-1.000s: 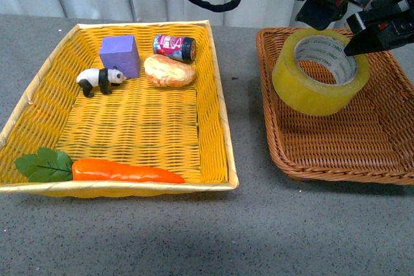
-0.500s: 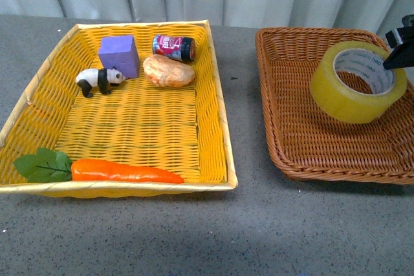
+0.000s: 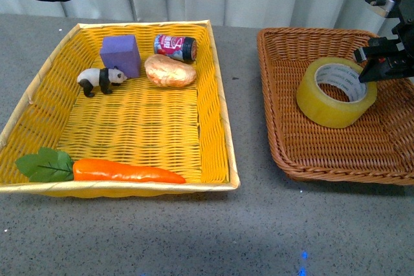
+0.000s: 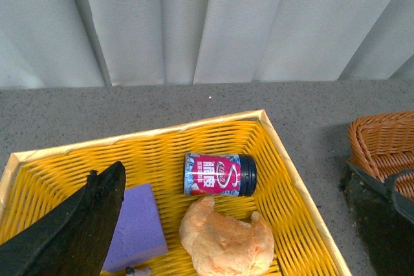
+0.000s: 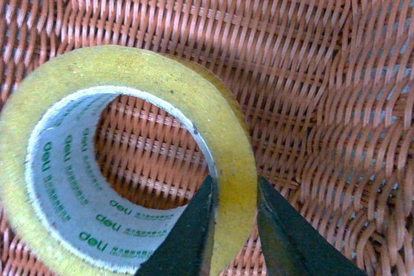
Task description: Move tape to another basket
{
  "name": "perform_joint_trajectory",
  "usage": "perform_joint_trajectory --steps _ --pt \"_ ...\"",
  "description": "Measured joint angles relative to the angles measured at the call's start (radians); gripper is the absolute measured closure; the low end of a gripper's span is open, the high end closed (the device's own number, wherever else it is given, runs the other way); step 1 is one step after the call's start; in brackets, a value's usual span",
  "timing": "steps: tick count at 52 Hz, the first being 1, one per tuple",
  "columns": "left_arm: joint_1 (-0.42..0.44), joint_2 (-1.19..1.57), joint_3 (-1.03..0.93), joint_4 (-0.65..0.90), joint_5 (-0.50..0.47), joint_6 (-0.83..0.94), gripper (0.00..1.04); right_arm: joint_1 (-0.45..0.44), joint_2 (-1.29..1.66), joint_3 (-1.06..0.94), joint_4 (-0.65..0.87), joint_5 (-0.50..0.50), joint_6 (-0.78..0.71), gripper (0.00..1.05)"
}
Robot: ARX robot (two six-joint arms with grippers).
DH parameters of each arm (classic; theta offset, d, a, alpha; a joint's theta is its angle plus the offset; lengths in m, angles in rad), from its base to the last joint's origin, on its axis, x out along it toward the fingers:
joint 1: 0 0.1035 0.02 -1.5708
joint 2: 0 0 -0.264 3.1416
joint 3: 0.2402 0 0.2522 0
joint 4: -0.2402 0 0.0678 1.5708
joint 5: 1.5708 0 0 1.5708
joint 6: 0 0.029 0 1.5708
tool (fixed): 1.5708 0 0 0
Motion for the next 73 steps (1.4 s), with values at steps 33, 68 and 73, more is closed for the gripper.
perform_joint_trajectory --steps 33,68,73 --pt "0.034 -0.274 -0.539 0.589 -0.142 0.03 0.48 -0.032 -0.355 -0.613 1.083 0.122 0.174 0.35" --pt "0.176 -0.763 -1.069 0.625 -0.013 0.058 1.01 0.03 -0.884 -1.269 1.428 0.179 0.2 1.04" --pt "0.176 -0.837 -1.098 0.579 -0.011 0.058 1.01 0.031 -0.958 -1.305 1.392 0.177 0.2 1.04"
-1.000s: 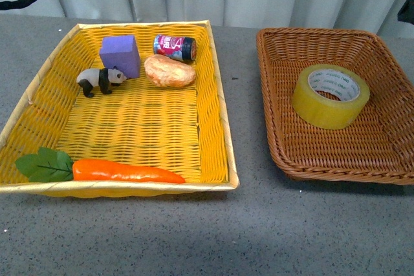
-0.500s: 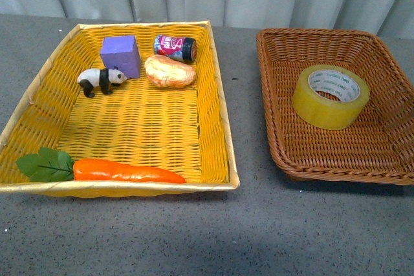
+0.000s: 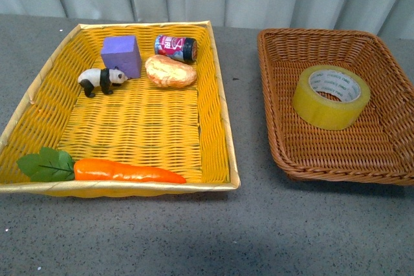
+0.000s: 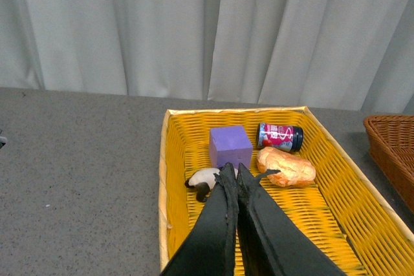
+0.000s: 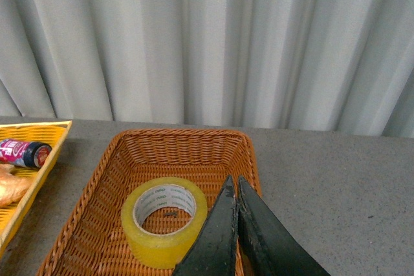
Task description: Move tape to another basket
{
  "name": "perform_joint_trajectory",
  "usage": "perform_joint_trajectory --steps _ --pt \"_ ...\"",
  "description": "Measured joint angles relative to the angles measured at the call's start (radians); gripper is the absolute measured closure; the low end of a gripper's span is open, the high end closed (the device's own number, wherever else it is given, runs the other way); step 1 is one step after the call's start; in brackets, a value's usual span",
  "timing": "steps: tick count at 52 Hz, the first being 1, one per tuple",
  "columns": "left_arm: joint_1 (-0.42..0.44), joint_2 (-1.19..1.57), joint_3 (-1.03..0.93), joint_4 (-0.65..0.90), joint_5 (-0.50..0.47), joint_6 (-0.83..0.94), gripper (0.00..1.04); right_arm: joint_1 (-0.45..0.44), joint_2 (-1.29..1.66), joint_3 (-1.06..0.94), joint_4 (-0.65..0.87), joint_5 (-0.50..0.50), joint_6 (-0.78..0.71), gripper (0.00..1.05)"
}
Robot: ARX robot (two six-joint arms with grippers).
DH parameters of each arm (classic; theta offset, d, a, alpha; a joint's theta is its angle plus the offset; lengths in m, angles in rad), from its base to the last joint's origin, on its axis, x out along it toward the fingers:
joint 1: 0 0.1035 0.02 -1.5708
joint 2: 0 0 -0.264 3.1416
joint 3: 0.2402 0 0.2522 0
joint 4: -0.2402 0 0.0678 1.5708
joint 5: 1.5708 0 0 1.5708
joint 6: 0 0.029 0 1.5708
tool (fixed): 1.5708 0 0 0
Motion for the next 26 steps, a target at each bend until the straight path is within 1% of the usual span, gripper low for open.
perform_joint_trajectory --steps 20,26 --pt "0.0 -0.307 -0.072 -0.233 0.0 0.0 1.01 0.0 -0.309 -0.095 -0.211 0.0 0.002 1.04" --pt "0.0 -0.426 -0.077 -0.334 0.001 0.0 1.01 0.0 -0.433 -0.117 -0.315 0.0 0.002 1.04"
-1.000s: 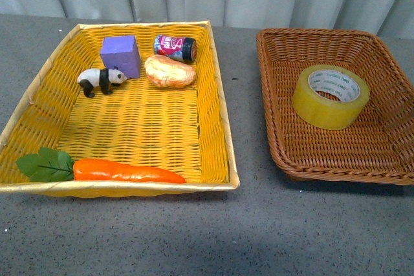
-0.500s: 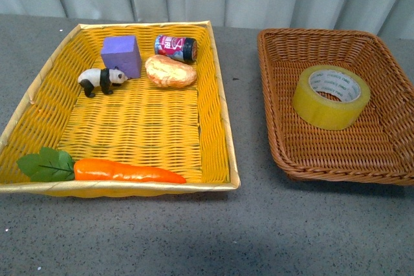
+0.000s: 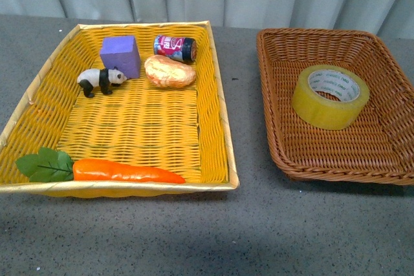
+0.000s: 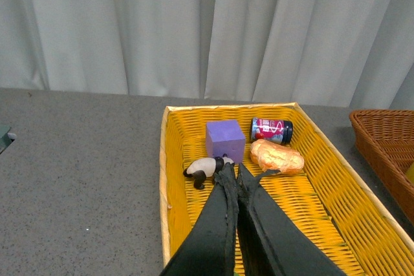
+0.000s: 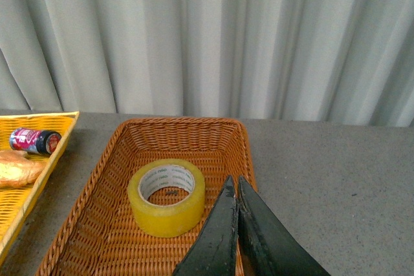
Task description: Move tape to another basket
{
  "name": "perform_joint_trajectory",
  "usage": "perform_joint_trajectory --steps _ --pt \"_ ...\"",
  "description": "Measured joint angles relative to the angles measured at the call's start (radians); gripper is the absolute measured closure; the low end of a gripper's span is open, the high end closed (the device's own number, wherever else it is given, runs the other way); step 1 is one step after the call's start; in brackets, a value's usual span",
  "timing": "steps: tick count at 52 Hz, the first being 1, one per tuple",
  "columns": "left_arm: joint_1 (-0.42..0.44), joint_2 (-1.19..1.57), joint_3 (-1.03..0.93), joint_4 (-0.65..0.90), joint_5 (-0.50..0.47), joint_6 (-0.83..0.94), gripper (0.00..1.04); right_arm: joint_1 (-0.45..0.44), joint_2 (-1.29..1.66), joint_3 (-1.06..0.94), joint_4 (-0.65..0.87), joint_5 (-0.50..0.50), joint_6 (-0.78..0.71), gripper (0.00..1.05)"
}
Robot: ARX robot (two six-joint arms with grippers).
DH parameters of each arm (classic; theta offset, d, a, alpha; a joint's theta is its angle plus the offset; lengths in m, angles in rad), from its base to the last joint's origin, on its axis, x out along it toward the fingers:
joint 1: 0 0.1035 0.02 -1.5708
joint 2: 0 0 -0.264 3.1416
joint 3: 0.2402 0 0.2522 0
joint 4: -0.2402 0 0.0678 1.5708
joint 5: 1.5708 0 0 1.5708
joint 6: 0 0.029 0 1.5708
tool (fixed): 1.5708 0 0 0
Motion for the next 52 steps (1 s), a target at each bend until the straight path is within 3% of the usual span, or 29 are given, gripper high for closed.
perform_joint_trajectory --steps 33,52 --pt "0.0 -0.399 -0.001 -0.375 0.0 0.0 1.01 0.0 -0.449 -0.015 -0.41 0.0 0.0 1.04" --pt "0.0 -0.509 -0.001 -0.485 0.0 0.0 1.01 0.0 -0.573 -0.015 -0.532 0.0 0.0 1.04"
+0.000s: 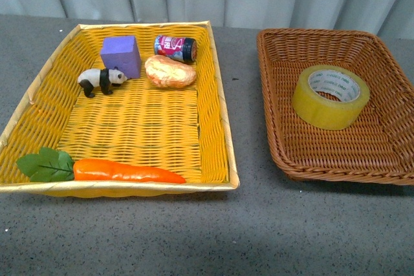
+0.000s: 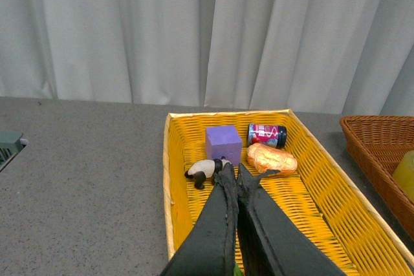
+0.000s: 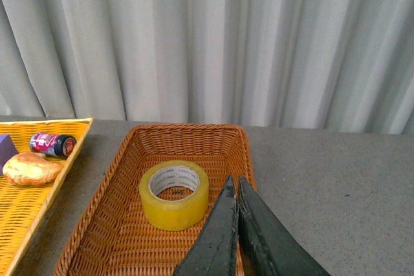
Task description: Move tape to another basket
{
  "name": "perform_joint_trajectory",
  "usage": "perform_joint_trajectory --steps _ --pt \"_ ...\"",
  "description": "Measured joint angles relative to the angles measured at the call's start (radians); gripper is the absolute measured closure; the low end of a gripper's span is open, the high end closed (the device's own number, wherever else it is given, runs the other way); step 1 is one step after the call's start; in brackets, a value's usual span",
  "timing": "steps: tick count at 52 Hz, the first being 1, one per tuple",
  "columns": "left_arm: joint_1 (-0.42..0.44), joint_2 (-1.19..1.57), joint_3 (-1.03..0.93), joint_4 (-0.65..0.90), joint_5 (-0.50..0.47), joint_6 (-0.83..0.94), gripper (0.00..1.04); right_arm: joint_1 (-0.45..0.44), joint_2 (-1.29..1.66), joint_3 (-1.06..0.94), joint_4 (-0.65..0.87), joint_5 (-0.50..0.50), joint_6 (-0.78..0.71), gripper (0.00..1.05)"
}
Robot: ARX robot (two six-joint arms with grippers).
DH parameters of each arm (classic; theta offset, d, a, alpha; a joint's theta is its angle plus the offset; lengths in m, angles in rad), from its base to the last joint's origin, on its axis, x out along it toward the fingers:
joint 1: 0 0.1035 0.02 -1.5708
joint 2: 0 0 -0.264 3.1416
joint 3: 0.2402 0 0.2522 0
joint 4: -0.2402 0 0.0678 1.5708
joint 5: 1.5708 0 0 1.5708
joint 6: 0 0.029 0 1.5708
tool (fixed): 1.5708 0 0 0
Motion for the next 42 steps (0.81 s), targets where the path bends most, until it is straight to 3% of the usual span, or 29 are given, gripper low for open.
perform_joint_trajectory --steps 5,9,13,22,25,42 --pt "0.0 -0.033 0.0 -0.033 0.0 0.0 1.01 0.0 -0.023 0.0 -0.023 0.0 0.0 1.04" --pt "0.0 -0.158 0.0 -0.182 0.002 0.0 1.01 0.0 -0.046 0.0 -0.045 0.0 0.0 1.04" --pt "0.0 -0.184 0.0 -0.19 0.002 0.001 1.01 0.0 -0.173 0.001 -0.208 -0.003 0.0 1.04" --pt "0.0 -0.185 0.0 -0.192 0.002 0.0 1.0 0.0 -0.215 0.001 -0.222 -0.001 0.0 1.04" --pt "0.0 -0.185 0.0 -0.192 0.002 0.0 0.92 0.0 -0.215 0.001 -0.223 -0.001 0.0 1.02" --pt "0.0 -0.185 0.0 -0.192 0.002 0.0 0.39 0.0 -0.215 0.001 -0.223 -0.001 0.0 0.47"
